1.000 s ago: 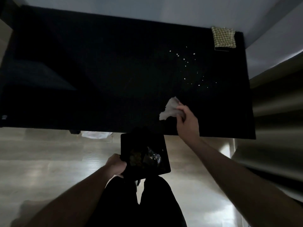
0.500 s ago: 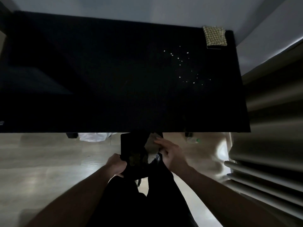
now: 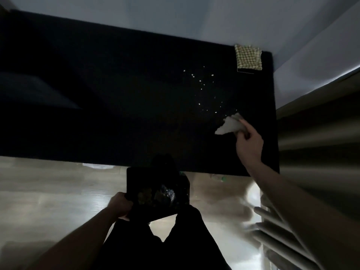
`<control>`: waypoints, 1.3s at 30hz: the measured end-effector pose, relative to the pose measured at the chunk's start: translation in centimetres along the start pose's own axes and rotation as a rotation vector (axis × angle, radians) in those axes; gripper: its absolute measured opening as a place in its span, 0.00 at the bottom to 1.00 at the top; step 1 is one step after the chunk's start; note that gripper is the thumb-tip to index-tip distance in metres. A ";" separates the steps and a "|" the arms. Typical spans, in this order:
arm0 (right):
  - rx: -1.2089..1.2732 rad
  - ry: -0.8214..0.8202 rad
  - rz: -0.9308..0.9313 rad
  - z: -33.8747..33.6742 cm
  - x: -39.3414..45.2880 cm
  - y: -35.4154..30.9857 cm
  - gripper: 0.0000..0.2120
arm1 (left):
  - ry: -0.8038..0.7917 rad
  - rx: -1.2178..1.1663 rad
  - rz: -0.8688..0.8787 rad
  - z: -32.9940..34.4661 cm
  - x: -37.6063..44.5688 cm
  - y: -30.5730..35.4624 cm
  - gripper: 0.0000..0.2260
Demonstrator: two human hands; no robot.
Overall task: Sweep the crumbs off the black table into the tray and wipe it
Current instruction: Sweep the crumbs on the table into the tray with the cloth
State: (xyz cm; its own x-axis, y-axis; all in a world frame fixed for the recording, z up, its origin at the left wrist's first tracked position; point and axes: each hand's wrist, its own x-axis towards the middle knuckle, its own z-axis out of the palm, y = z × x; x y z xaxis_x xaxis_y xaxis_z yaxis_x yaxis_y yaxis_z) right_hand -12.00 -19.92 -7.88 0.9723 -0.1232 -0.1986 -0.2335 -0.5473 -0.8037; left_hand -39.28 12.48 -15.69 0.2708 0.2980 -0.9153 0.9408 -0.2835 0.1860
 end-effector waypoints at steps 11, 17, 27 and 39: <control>-0.559 -0.319 -0.052 1.9 18.5 1.7 0.25 | 0.031 -0.175 -0.104 5.0 0.3 2.1 0.15; -0.768 -0.309 -0.179 5.1 16.3 3.2 0.28 | 0.052 -0.231 -0.130 7.3 0.3 3.6 0.16; -0.307 -0.623 -0.654 6.8 -3.9 8.4 0.22 | 0.017 -0.159 -0.148 10.0 5.6 -0.3 0.27; -0.024 -0.680 -0.369 4.8 -2.2 2.3 0.23 | 0.000 -0.230 -0.120 9.8 0.9 3.8 0.25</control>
State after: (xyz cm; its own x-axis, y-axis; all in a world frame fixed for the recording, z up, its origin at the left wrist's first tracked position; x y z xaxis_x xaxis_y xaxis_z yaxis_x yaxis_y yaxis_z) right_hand -14.74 -16.94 -12.00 0.7654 0.6019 -0.2278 0.1119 -0.4731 -0.8739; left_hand -37.42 2.70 -19.32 0.1541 0.3173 -0.9357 0.9879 -0.0309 0.1521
